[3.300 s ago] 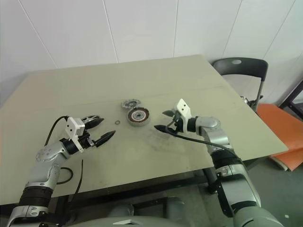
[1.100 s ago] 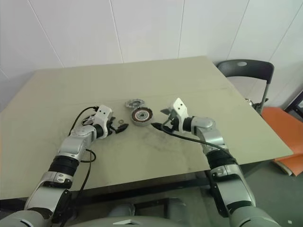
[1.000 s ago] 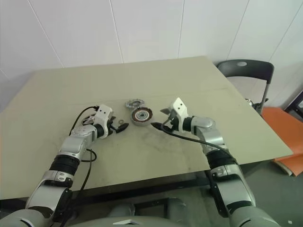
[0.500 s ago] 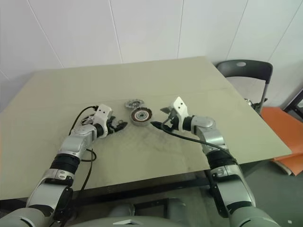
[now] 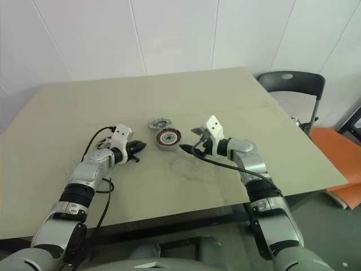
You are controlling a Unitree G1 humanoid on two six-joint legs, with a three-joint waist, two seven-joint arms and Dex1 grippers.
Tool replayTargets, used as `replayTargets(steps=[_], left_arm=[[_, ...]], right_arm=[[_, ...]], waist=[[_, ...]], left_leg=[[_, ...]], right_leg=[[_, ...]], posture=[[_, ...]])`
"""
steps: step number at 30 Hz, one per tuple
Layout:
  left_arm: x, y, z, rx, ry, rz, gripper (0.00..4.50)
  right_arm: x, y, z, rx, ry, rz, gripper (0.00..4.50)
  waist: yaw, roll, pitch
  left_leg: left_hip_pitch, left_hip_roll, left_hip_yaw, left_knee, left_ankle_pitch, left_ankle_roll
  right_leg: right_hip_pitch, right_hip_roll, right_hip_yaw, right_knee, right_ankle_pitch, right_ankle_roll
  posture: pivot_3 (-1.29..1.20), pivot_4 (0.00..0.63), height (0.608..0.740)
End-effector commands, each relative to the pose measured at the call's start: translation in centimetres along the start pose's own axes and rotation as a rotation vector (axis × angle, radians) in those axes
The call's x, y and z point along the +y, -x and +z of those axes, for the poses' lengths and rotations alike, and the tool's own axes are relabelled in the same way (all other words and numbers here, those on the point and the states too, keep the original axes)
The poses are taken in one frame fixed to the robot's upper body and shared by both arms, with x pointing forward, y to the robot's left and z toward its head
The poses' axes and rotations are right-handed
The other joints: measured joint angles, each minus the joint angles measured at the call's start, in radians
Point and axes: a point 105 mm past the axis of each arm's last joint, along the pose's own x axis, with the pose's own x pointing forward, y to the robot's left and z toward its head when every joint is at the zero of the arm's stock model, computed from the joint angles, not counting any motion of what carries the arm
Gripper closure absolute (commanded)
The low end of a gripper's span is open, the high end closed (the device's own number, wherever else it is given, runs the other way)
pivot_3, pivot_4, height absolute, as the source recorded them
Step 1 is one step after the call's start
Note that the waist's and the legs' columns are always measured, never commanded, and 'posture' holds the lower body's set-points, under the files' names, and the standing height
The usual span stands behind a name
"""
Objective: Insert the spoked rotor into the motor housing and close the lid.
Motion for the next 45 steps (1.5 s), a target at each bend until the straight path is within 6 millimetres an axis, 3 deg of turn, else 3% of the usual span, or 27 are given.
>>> replayTargets(steps=[1,8,16,24,33,45], left_arm=[[-1.0,0.2,4.3,-0.178,-0.035,-0.047,3.8],[-1.6,0.3,8.6,-0.326,-0.125,-0.078,3.8],[-2.2,-1.4,9.6,-0.299,-0.175,-0.169,3.8],[-4.0,-3.2,9.0,-0.261,-0.188,-0.281,3.8],[-5.9,-4.0,8.1,-0.202,-0.23,-0.407,3.8],[-5.5,-4.4,7.1,-0.143,-0.255,-0.377,3.8]], right_arm=[[-0.1,-0.1,1.6,-0.057,0.024,-0.004,0.0],[0.3,-0.5,1.7,-0.064,0.019,0.003,0.0],[0.5,-0.7,2.0,-0.08,0.01,0.004,0.0],[2.1,-0.5,2.4,-0.114,-0.052,0.084,0.0],[1.6,0.6,2.4,-0.101,-0.029,0.061,0.0],[1.3,1.1,2.3,-0.094,-0.024,0.038,0.0]], waist=[[0.001,0.0,0.0],[0.0,0.0,0.0],[-0.002,0.0,0.0],[0.0,0.0,0.0],[-0.002,0.0,0.0],[0.0,0.0,0.0]], left_leg=[[-0.001,0.0,0.0,0.0,0.0,0.0],[-0.003,0.0,0.0,0.0,0.0,0.0],[-0.003,-0.001,0.0,0.0,0.0,0.0],[-0.003,-0.001,0.0,0.0,0.0,0.0],[-0.003,-0.001,0.001,0.0,0.0,0.0],[-0.003,-0.001,0.001,0.0,0.0,0.0]], right_leg=[[-0.001,0.0,0.0,0.0,0.0,0.0],[-0.003,-0.001,0.0,-0.001,0.0,0.0],[-0.003,0.0,0.0,-0.001,0.0,0.0],[-0.003,0.0,0.0,-0.001,0.0,0.0],[-0.003,0.0,0.0,-0.001,0.0,0.0],[-0.003,0.001,0.0,-0.001,0.0,0.0]], posture=[[0.0,0.0,0.74],[0.0,0.0,0.74],[0.0,0.0,0.74],[0.0,0.0,0.74],[0.0,0.0,0.74],[0.0,0.0,0.74]])
